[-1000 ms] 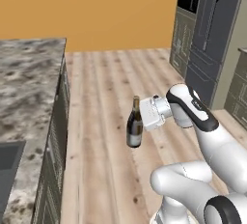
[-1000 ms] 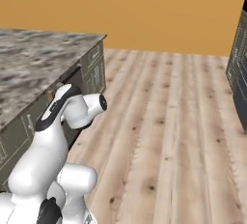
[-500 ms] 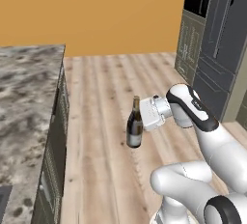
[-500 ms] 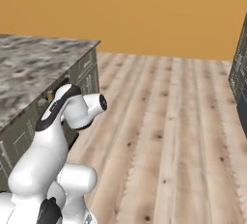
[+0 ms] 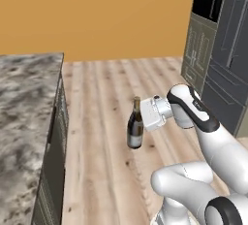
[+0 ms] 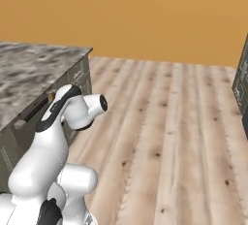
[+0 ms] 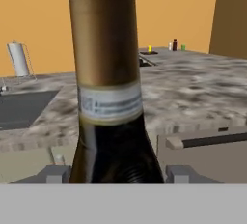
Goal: Place the drinks on the dining counter in a tight cluster.
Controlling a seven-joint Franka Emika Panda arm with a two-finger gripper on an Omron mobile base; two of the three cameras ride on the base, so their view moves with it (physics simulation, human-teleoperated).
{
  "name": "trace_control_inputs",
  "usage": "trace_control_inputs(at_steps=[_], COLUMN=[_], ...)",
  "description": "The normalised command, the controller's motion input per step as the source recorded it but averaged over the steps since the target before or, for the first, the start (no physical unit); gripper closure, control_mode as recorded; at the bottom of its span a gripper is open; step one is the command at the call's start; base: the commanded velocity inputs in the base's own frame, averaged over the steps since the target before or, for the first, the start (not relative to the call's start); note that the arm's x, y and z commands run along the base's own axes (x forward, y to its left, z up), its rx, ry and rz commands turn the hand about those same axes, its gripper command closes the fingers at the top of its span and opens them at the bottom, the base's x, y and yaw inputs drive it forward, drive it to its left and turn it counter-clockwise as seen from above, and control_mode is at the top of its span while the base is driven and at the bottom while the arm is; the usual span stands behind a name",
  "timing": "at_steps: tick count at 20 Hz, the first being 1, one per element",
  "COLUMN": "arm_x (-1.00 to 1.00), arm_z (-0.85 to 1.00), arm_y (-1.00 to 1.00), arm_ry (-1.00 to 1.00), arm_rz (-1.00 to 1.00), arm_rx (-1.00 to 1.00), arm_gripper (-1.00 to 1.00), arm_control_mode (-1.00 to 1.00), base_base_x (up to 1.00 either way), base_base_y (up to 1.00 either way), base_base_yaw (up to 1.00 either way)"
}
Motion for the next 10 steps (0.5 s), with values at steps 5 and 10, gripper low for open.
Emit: trace_control_inputs(at_steps=[5,10], arm_x=[0.0,0.0], arm_z=[0.0,0.0], arm_y=[0.0,0.0], arm_ry=[0.0,0.0], arm_rz=[0.0,0.0], arm_rx=[0.0,0.0], arm_gripper=[1.0,1.0], arm_control_mode=[1.0,1.0], base_base_x=[0.9,0.82], base_base_y=[0.0,-0.01], base_base_yaw=[0.0,0.0])
